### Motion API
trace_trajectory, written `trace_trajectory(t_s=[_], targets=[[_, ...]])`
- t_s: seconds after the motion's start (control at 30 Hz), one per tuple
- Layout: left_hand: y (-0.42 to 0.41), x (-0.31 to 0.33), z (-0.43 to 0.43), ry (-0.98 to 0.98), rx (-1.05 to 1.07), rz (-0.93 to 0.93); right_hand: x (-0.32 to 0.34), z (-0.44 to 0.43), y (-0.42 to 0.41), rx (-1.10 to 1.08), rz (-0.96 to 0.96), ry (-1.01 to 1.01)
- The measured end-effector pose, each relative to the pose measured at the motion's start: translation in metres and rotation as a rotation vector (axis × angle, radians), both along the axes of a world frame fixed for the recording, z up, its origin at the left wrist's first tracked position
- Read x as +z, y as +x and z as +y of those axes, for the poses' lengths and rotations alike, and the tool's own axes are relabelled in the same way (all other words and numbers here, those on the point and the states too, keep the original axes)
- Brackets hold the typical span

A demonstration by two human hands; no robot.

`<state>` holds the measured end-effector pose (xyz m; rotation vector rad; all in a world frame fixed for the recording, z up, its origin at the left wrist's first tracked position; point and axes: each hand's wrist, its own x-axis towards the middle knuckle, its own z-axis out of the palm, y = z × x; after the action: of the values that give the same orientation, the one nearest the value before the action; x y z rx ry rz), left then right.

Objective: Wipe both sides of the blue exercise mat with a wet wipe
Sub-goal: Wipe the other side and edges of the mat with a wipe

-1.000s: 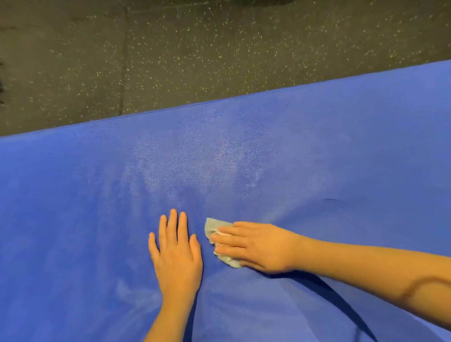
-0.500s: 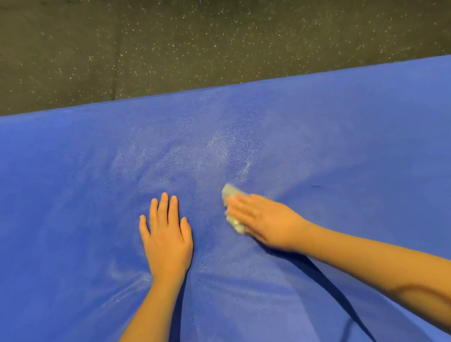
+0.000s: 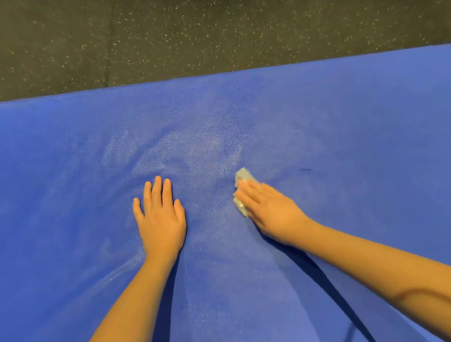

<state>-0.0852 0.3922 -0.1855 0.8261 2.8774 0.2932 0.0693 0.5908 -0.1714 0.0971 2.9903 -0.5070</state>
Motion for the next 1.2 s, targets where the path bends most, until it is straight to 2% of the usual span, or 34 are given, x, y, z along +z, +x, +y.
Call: trace_trajectory(t_s=[0.03, 0.1, 0.2, 0.27, 0.37, 0.47, 0.57, 0.63, 0.7, 0.87, 0.93, 1.0, 1.07, 1.2], targets=[[0.000, 0.000, 0.000, 0.002, -0.004, 0.002, -0.003, 0.001, 0.000, -0.044, -0.017, 0.046], [0.000, 0.000, 0.001, 0.006, -0.007, 0.007, 0.000, -0.013, 0.008, 0.031, 0.006, 0.048], [0.002, 0.004, 0.003, -0.004, -0.011, 0.005, 0.023, -0.053, 0.037, 0.253, 0.022, -0.150], [0.003, 0.009, 0.005, -0.048, -0.025, -0.019, 0.030, -0.059, 0.044, 0.305, -0.014, -0.194], [0.008, 0.021, 0.007, -0.187, -0.073, -0.109, 0.027, -0.039, 0.034, 0.122, -0.075, -0.143], [0.029, 0.037, 0.000, -0.297, -0.224, -0.161, 0.019, -0.028, 0.035, -0.070, -0.012, 0.018], [0.054, 0.043, -0.018, -0.345, -0.371, -0.217, 0.027, -0.056, 0.053, 0.076, 0.027, -0.081], [0.061, 0.038, -0.026, -0.285, -0.375, -0.212, 0.042, -0.074, 0.068, 0.227, -0.011, -0.242], [0.061, 0.033, -0.027, -0.220, -0.348, -0.194, 0.053, -0.076, 0.077, 0.277, -0.038, -0.283], [0.063, 0.035, -0.024, -0.233, -0.356, -0.196, 0.041, -0.057, 0.074, -0.043, -0.070, -0.130], [0.064, 0.038, -0.023, -0.268, -0.353, -0.190, 0.045, -0.072, 0.076, 0.003, -0.060, -0.198], [0.064, 0.043, -0.021, -0.343, -0.354, -0.185, 0.054, -0.091, 0.087, 0.164, -0.041, -0.310], [0.066, 0.050, -0.019, -0.429, -0.370, -0.168, 0.065, -0.097, 0.102, 0.276, -0.062, -0.337], [0.082, 0.082, -0.026, -0.583, -0.551, -0.281, 0.063, -0.076, 0.118, 0.077, -0.078, -0.171]])
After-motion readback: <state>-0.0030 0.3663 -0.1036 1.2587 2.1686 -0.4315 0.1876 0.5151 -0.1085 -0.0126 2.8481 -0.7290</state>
